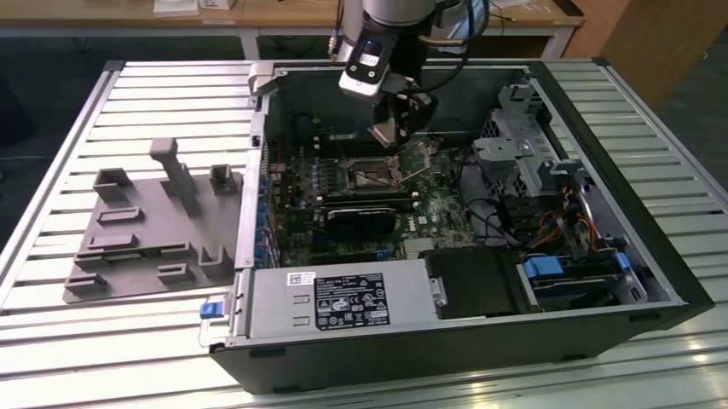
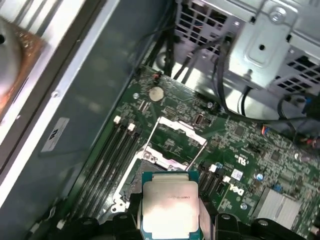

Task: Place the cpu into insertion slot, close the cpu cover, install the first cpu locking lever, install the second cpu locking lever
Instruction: 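Place the cpu into insertion slot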

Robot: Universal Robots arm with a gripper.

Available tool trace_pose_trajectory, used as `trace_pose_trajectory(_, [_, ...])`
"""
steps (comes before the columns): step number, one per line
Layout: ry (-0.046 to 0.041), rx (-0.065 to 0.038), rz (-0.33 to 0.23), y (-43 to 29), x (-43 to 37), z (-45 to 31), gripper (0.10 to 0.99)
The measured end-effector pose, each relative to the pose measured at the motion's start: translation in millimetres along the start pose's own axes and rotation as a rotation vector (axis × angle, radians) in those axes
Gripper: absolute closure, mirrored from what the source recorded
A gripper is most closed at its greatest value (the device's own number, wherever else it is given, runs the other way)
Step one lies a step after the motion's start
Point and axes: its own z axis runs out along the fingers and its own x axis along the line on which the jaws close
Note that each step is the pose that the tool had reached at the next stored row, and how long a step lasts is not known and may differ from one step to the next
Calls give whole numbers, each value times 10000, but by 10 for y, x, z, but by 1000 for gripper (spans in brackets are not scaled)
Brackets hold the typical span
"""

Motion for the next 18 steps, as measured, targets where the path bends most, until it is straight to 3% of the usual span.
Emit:
trace_pose_trajectory(11, [-179,-16,2004,-5,0,59,549])
trace_pose_trajectory(18, [-275,-20,2981,-22,15,141,549])
